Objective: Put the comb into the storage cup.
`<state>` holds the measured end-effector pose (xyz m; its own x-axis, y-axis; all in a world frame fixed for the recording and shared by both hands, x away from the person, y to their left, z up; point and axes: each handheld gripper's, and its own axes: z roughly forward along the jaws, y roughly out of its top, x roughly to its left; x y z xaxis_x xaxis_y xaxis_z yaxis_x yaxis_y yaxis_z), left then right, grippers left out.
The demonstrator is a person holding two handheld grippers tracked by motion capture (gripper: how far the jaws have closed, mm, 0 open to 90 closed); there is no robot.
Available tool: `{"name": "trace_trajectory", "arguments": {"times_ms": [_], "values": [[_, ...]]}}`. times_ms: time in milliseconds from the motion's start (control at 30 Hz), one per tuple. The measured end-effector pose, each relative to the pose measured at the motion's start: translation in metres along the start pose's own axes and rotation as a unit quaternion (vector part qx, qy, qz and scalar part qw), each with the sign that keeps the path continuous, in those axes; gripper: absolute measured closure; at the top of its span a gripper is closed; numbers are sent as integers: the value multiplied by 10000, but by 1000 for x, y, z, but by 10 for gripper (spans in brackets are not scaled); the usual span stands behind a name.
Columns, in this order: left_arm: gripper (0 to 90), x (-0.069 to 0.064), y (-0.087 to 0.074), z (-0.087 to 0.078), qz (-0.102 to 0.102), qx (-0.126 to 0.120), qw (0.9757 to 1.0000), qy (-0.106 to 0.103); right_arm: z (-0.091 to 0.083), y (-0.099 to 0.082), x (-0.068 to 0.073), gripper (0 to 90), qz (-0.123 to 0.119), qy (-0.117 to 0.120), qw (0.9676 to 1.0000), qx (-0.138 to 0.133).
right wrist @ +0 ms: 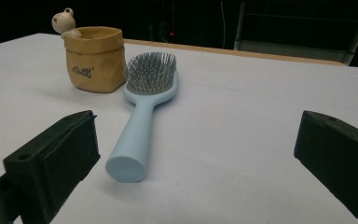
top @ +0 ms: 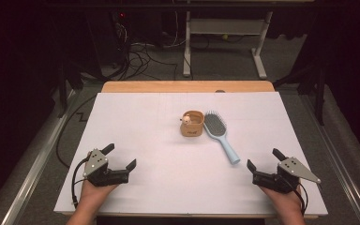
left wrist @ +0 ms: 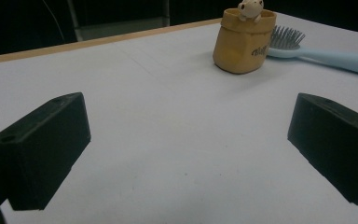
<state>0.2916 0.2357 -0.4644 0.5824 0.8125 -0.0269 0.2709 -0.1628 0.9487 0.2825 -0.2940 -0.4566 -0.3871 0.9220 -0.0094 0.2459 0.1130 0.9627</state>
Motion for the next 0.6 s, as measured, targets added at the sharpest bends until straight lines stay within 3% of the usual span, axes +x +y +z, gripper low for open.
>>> {"name": "trace_trajectory", "arguments": {"times_ms": [333,600], "values": [[1,2,2,-3,4,-12,9999,126,-1,2,1,5,4,23,10000,-15],[10,4,3,-5,67,-32,9999,79,-1,3,2,5,-89,22,10000,13]]}}
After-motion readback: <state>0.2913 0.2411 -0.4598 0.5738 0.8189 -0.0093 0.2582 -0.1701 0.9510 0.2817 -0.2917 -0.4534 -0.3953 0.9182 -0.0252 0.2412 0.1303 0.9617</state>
